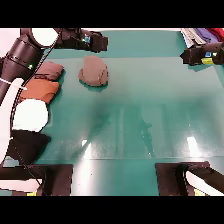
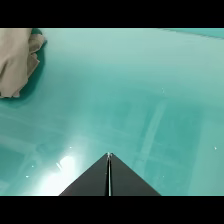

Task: Fold the shirts.

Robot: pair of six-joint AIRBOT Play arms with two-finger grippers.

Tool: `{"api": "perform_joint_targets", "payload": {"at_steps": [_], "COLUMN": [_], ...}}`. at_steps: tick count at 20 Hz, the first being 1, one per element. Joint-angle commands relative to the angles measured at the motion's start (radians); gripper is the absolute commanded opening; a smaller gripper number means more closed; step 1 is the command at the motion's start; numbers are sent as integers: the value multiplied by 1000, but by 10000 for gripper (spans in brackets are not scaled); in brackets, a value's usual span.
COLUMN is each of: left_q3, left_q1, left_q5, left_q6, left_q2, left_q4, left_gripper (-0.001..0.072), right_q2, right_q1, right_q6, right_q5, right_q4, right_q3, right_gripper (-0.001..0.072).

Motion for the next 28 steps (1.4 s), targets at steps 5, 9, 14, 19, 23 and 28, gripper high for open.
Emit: {"api": "perform_joint_targets", "payload": {"at_steps": [5,9,14,19,23,28], "left_q3": [0,0,0,0,100,251], "left_q1": [25,97,162,181,188,179], "left_q5": [56,-18,12,16,-66,-85], "left_q6": [-215,-267,-292,-287,-286,-233], "left_q2": [-43,-209,-390,-474,-467,-220], "left_q4": [342,357,322,203,193,235], "left_gripper": [622,623,623,622,29,28], "right_q2": [1,0,0,0,14,91], "right_q1": [1,1,3,3,3,2], "right_q6": [1,1,1,1,1,-30], "right_q5": [-45,0,14,-1,-21,-50], "right_q4": [2,60,81,87,87,85], "right_q3": [-5,-5,-5,-5,-2,163], "right_gripper": [16,16,16,16,16,15]}}
